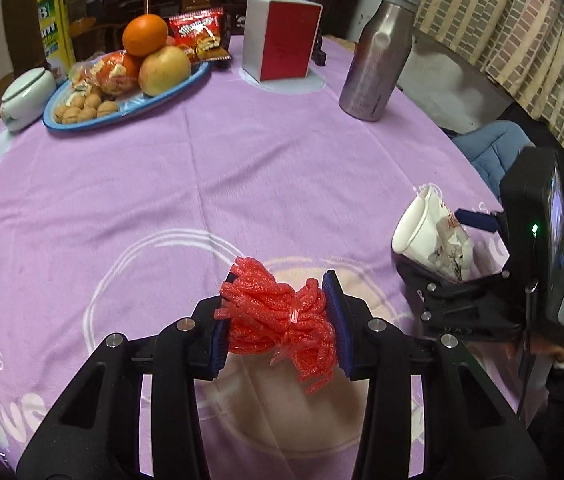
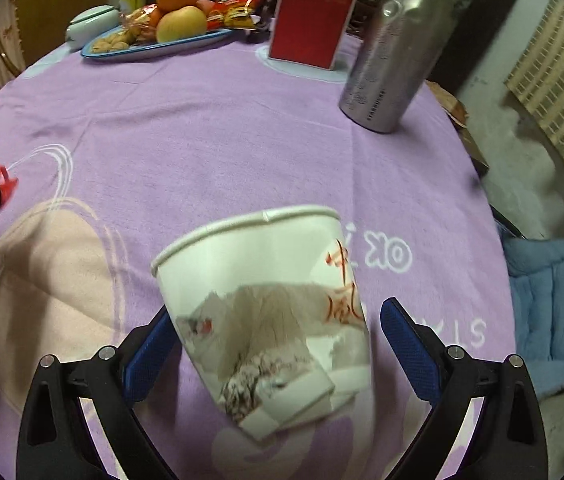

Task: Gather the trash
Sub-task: 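Grasp the red string tangle with the left tool while the right tool grasps the white paper cup, then carry the red string and paper cup with both tools over the wastebasket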

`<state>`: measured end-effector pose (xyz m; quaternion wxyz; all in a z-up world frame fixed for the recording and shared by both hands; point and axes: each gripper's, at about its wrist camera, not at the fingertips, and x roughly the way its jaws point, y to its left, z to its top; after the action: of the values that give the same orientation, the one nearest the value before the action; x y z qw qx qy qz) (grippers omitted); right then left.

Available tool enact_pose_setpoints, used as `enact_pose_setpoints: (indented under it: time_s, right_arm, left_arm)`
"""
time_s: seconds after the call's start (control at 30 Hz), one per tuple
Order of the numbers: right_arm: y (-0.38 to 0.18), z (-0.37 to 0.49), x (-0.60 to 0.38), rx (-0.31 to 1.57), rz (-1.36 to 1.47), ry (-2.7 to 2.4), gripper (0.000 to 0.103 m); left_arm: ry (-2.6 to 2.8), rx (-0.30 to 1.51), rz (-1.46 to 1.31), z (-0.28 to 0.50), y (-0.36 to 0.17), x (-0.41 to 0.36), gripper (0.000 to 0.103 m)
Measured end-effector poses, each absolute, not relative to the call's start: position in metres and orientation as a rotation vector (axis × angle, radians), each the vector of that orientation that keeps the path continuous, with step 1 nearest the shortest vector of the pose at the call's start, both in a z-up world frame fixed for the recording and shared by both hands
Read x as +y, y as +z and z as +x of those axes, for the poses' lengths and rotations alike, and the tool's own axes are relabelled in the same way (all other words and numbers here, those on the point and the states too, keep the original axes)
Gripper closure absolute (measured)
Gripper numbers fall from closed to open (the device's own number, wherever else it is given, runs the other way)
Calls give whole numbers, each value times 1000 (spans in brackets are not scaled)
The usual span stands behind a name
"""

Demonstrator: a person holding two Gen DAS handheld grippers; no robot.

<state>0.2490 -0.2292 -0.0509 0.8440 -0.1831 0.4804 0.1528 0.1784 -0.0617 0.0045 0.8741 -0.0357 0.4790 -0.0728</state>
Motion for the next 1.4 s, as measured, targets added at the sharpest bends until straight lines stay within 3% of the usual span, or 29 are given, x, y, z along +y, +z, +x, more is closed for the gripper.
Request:
enact_pose_setpoints:
  time_s: [0.13,0.2,0.23,0.67,0.87,1.4]
  right_arm:
    - [-49,249,-223,1018,-422,349,8]
    - [-48,247,-219,1030,-433,365,22]
    - [-47,247,-217,1032,-430,371,23]
    - [7,163,-263,922,-164,145,24]
    - [4,103,-314,936,26,43,24]
    - [-5,-5,-367,877,156,-85,24]
  left_arm:
    - [-167,1015,-80,180,0,-61,60]
    - [-171,1021,-81,181,-2,-60,60]
    - [-170,1021,-80,181,-3,-60,60]
    - [-230,985,-44,160,13,-77,60]
    - [-332,951,6,135,28,-106,60]
    - [-512,948,168,46,22,-182,60]
